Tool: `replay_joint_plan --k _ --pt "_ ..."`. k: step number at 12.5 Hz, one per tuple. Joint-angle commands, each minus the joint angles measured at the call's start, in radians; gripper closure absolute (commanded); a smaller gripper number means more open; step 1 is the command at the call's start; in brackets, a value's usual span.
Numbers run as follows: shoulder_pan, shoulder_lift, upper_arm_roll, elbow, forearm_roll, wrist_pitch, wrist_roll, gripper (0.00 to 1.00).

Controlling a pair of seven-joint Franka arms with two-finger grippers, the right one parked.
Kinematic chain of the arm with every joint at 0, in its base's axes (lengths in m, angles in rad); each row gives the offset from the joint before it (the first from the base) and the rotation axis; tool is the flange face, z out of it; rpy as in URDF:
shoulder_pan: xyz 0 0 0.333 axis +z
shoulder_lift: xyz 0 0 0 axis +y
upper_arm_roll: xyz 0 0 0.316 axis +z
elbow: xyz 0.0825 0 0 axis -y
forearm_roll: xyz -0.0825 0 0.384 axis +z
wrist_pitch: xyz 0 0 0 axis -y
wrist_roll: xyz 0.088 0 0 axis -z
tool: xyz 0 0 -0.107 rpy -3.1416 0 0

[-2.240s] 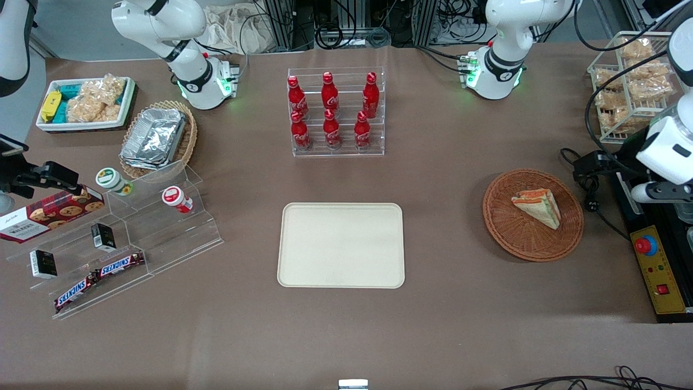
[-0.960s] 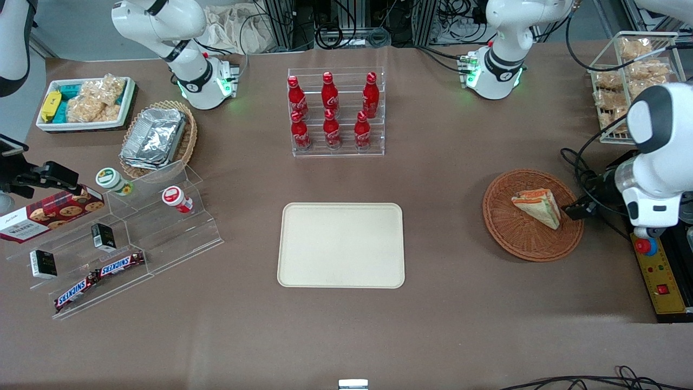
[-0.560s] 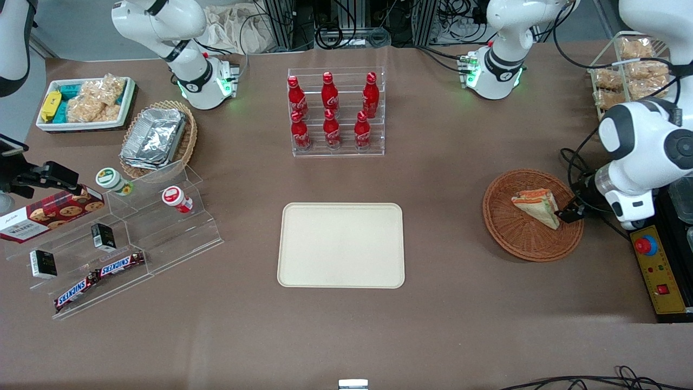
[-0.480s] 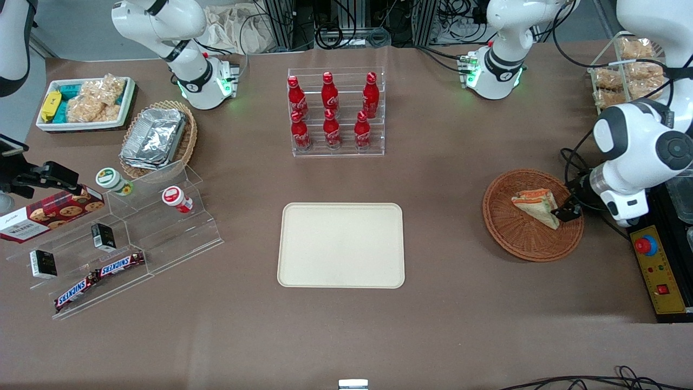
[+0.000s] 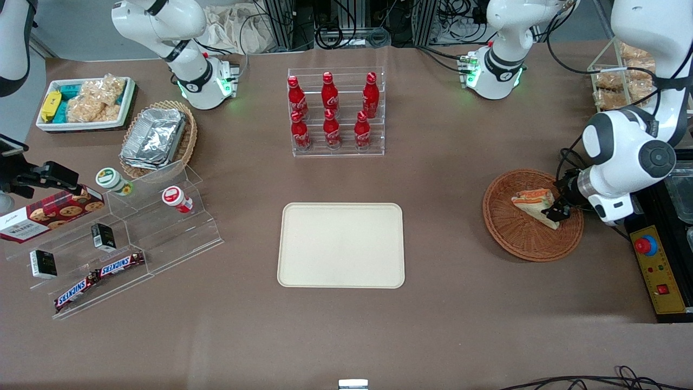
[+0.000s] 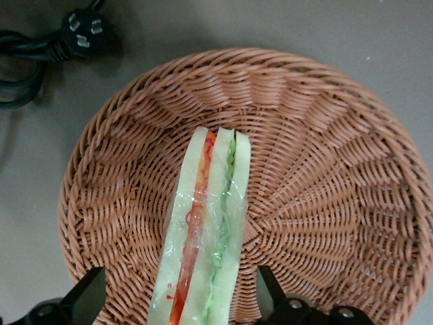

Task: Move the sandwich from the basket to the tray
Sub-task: 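Lower the open left gripper onto the triangular sandwich in the basket, then close the left gripper on the sandwich and lift it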

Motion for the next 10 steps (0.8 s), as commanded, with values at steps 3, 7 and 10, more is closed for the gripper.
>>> replay_joint_plan --k 3,7,10 --pt "0.002 0.014 -0.002 -0.041 0.006 0.029 -0.023 0.01" --pt "-0.001 0.021 -0.004 -0.012 0.021 0.017 -0.036 1.0" --pt "-0.001 0.005 -0.007 0.068 0.029 -0.076 -0.019 1.0"
